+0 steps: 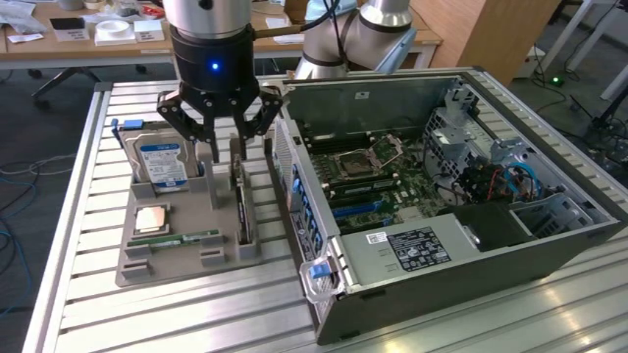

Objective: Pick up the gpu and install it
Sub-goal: 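Pick up the gpu and move the gpu toward the slot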

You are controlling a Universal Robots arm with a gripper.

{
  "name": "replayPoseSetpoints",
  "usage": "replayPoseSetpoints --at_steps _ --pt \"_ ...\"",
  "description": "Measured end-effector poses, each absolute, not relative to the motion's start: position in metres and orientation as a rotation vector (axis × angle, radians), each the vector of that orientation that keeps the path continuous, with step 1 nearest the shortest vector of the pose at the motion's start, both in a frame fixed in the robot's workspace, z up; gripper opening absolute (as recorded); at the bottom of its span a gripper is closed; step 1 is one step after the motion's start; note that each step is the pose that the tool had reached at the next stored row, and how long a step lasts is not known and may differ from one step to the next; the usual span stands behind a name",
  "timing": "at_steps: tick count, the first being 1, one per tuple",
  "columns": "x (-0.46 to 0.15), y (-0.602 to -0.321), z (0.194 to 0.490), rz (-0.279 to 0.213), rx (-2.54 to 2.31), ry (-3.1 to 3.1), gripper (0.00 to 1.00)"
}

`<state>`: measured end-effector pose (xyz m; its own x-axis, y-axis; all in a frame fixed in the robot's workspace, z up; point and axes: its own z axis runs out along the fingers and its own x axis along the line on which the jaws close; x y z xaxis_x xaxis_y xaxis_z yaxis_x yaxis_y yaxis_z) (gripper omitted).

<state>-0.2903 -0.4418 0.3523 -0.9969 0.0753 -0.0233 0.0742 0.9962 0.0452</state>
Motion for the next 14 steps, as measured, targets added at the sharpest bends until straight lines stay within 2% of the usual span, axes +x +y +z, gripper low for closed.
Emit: replayPoseSetpoints --at_steps 14 --pt "-0.29 -0.442 0.328 0.069 0.117 3.114 0.42"
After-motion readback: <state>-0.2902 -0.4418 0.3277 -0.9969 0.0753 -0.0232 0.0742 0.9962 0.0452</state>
